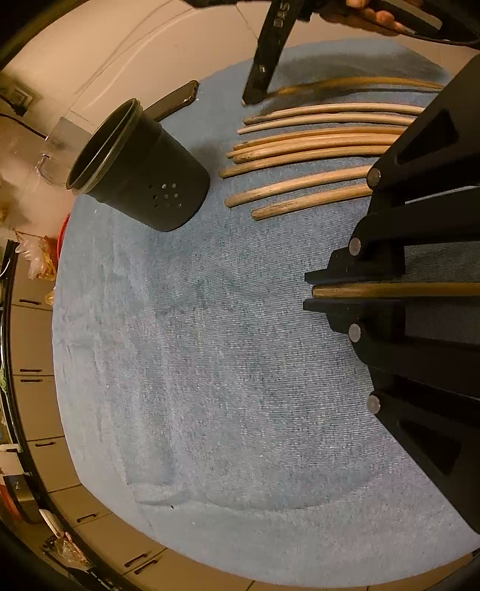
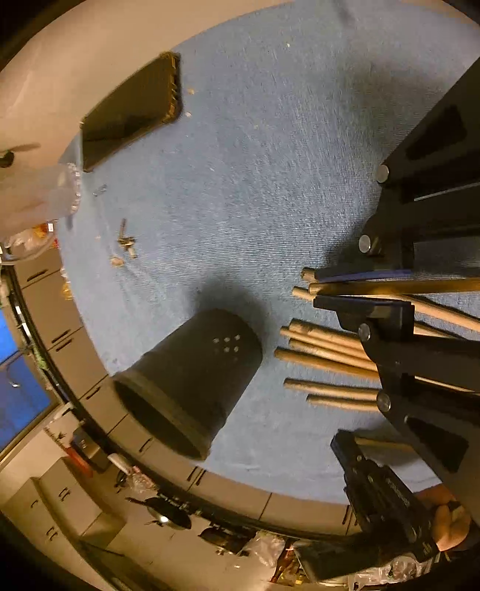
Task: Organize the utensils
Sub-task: 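Lift the chopstick with the right tool and drop it into the black cup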
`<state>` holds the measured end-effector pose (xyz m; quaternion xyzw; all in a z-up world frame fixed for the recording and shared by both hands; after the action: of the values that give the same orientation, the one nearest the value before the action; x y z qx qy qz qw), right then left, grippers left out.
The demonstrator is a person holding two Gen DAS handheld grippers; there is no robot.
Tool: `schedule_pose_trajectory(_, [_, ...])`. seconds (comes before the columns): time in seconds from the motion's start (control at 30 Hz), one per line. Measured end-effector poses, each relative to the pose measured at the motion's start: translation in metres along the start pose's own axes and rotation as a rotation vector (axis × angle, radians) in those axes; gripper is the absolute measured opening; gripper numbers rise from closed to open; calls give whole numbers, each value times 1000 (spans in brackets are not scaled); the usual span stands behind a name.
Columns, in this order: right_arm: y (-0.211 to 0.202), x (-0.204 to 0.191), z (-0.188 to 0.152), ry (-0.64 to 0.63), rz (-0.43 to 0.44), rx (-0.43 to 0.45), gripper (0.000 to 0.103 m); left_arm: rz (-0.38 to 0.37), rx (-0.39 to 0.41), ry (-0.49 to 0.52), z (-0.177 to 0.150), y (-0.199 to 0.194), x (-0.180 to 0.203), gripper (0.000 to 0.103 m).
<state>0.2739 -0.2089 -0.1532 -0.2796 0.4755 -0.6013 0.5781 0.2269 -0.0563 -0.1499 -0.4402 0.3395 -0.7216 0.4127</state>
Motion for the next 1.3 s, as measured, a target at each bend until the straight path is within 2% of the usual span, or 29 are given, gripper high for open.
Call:
schedule_pose_trajectory(0.13, [-24,-3,4,-4,27,55,9,10,-1,3,3,-1,5,7])
schedule_pose_trajectory(0.23, [-52,-10,7,-31,47,117,9,-34,45,-34,3,-9,5,7])
schedule_pose_trajectory(0.33, [-81,-17,7,-64,74,172,9,-107,120,-44,7,-38,13,7])
schedule_pose_trajectory(0.57, [-148,-33,10,-113,125,306,8,-145,296,20,28,-120,40,7])
schedule_pose_trajectory(0.7, [-182,-38,15,-126,141,379,8,-164,380,45,41,-153,57,7])
schedule_pose_trajectory(0.93, [-220,-43,35,-137,132,459,8,-178,530,63,88,-203,77,7])
schedule_pose_trajectory(1.3, [-262,-62,94,-123,116,581,8,-200,644,54,148,-232,88,7])
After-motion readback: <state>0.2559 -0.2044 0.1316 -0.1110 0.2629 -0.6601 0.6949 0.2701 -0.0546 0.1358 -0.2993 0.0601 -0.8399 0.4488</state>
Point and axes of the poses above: each gripper's, at about its wrist camera, not at the fingertips, and y roughly the way its jaws point, x to its right, z to its top, the point moved 9 cm from there along y, roughly the way its jaws point, and after that the axes turned 12 degrees about -z, right-handed, at the moved point
